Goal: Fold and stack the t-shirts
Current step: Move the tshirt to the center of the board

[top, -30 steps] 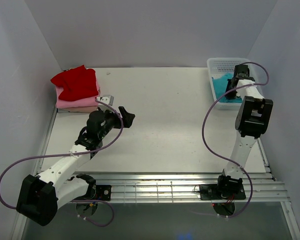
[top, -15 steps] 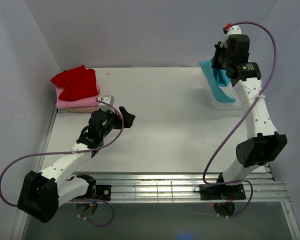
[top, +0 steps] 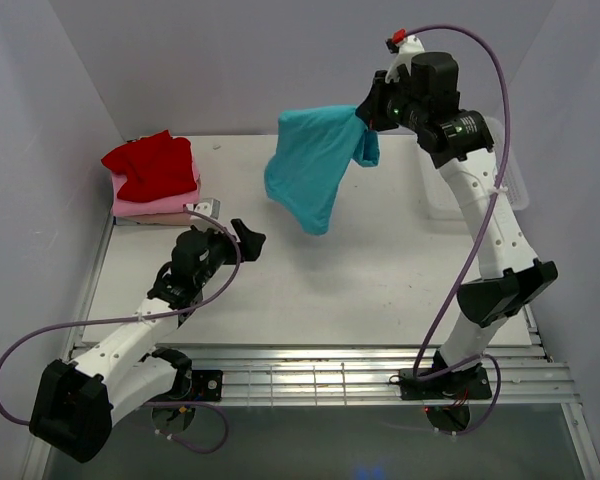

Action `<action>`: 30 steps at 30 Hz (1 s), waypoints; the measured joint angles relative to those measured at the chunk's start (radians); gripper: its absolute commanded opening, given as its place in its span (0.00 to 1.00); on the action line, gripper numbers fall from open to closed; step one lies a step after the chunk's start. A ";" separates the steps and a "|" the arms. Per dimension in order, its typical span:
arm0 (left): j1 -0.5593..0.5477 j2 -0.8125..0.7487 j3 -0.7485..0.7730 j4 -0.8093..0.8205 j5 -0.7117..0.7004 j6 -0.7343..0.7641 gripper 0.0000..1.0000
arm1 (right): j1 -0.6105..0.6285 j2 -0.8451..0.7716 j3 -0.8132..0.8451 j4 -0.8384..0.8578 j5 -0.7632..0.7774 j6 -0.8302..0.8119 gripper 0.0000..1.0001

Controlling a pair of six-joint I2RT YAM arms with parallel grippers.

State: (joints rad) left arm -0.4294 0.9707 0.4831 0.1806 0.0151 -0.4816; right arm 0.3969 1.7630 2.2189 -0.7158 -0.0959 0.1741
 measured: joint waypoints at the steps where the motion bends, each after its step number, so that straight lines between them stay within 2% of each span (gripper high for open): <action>1: 0.000 -0.010 -0.002 -0.002 -0.008 -0.003 0.98 | -0.001 -0.024 -0.043 0.028 -0.002 0.003 0.08; 3: 0.000 -0.031 -0.005 -0.009 -0.022 -0.010 0.98 | -0.004 -0.101 -0.200 0.069 0.011 0.008 0.08; 6: 0.000 -0.067 -0.018 -0.010 -0.041 -0.017 0.98 | -0.005 -0.270 -0.582 0.154 0.072 0.028 0.13; 8: 0.000 -0.081 -0.022 -0.016 -0.051 -0.019 0.98 | -0.005 -0.356 -0.830 0.217 0.132 0.049 0.25; 9: 0.000 -0.086 -0.024 -0.019 -0.057 -0.020 0.98 | -0.004 -0.385 -0.935 0.221 0.161 0.060 0.44; 10: 0.000 -0.087 -0.024 -0.025 -0.063 -0.021 0.98 | -0.004 -0.405 -1.052 0.228 0.199 0.082 0.51; 11: 0.000 -0.085 -0.024 -0.031 -0.071 -0.021 0.98 | -0.003 -0.414 -1.155 0.237 0.237 0.095 0.57; 14: 0.000 -0.046 -0.021 -0.044 -0.096 -0.021 0.98 | 0.015 -0.416 -1.357 0.200 0.360 0.133 0.60; 18: 0.000 0.049 -0.010 -0.074 -0.129 -0.034 0.98 | 0.098 -0.434 -1.375 0.214 0.436 0.134 0.60; 23: 0.000 0.047 -0.015 -0.083 -0.141 -0.058 0.98 | 0.242 -0.406 -1.263 0.318 0.399 0.096 0.59; 27: 0.000 0.013 -0.018 -0.087 -0.168 -0.062 0.98 | 0.337 -0.241 -1.091 0.398 0.326 0.061 0.54; 30: 0.000 -0.005 -0.018 -0.114 -0.208 -0.069 0.98 | 0.386 -0.077 -0.965 0.450 0.284 0.041 0.47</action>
State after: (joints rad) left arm -0.4290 0.9657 0.4652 0.0662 -0.1928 -0.5507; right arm 0.7834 1.6855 1.2537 -0.2661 0.1879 0.2153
